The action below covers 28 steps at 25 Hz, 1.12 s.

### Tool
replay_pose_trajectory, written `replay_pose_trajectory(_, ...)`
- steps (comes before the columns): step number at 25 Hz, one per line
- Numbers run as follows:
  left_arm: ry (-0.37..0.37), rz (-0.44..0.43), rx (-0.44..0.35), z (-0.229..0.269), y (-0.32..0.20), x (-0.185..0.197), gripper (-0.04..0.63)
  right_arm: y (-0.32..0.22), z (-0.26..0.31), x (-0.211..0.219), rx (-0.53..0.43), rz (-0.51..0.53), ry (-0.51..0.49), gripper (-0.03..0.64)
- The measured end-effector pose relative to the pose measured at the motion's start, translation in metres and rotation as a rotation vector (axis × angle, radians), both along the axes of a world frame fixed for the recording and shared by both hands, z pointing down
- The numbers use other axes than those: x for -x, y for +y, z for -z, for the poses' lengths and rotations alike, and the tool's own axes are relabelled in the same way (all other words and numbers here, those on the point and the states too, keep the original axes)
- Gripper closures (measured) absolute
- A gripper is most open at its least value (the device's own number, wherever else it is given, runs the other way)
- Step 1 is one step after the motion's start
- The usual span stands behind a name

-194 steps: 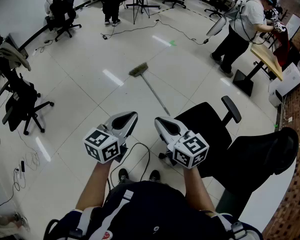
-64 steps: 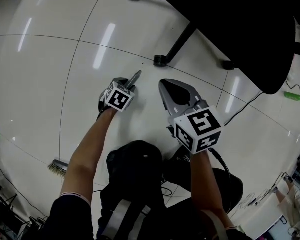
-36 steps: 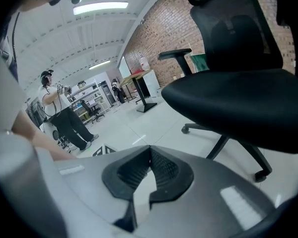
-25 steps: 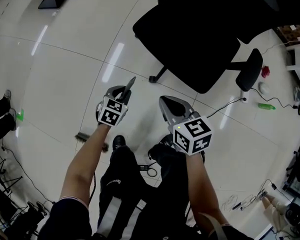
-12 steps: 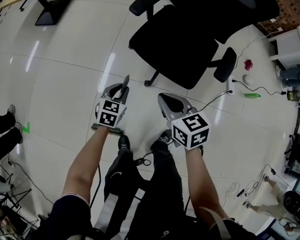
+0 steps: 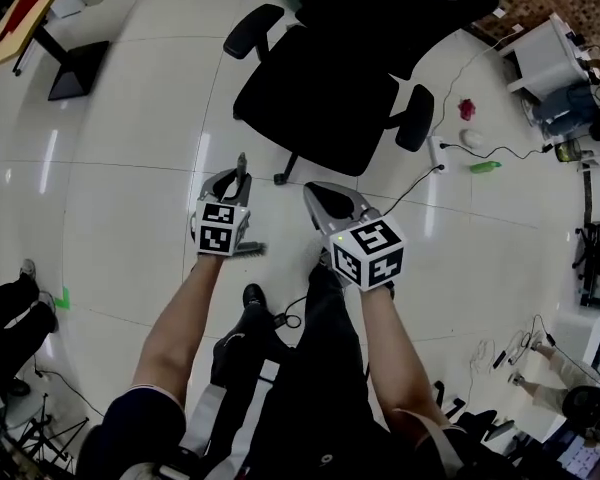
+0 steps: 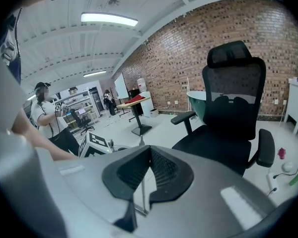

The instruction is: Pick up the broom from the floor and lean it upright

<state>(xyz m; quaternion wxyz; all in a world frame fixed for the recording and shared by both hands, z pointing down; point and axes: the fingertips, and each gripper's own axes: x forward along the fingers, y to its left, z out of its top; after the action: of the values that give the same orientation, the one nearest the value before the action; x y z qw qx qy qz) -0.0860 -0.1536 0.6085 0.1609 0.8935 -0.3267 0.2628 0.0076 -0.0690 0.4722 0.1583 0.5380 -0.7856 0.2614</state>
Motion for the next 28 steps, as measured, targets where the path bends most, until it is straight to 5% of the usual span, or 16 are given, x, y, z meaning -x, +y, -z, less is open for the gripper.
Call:
replay_pose_trajectory(19, -0.071, 0.147, 0.009, 0.02, -0.098, -0.16, 0.505, -0.077, 0.012, -0.152, -0.035, 0.176, -0.028, 0.613)
replay_pose_trajectory(28, -0.065, 0.15, 0.029, 0.018, -0.121, -0.199, 0.502, -0.097, 0.012, -0.176, -0.021, 0.163, -0.035, 0.614)
